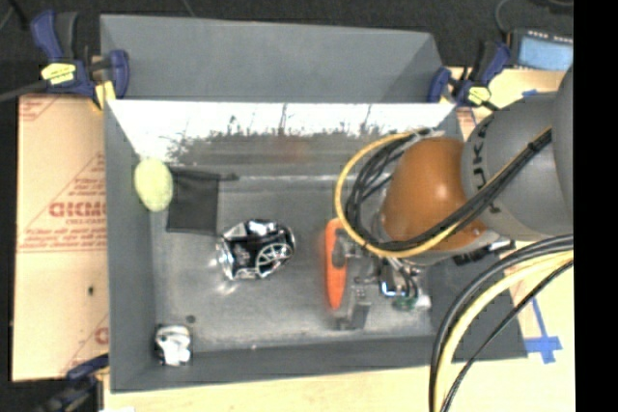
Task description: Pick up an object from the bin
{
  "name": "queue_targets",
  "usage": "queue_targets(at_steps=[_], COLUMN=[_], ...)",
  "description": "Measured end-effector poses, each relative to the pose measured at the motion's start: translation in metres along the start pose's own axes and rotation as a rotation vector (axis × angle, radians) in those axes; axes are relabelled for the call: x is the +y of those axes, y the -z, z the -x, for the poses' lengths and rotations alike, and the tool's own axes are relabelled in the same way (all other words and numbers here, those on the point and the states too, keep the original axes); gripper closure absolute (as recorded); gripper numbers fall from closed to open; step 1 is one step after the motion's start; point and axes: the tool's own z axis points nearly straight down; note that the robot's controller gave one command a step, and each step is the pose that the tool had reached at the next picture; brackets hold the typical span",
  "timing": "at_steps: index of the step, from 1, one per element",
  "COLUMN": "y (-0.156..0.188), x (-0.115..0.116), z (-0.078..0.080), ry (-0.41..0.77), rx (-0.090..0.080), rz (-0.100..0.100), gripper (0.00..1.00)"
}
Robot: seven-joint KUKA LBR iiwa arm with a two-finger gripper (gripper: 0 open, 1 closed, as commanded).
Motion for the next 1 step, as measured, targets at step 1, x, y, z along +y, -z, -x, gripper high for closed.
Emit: queue_targets(at_steps=[1], y=[-0.0001], x=[-0.0006], z=[0.0028], ry=[-0.010], rx=[-0.001], rz=[0.000], gripper=[0.00])
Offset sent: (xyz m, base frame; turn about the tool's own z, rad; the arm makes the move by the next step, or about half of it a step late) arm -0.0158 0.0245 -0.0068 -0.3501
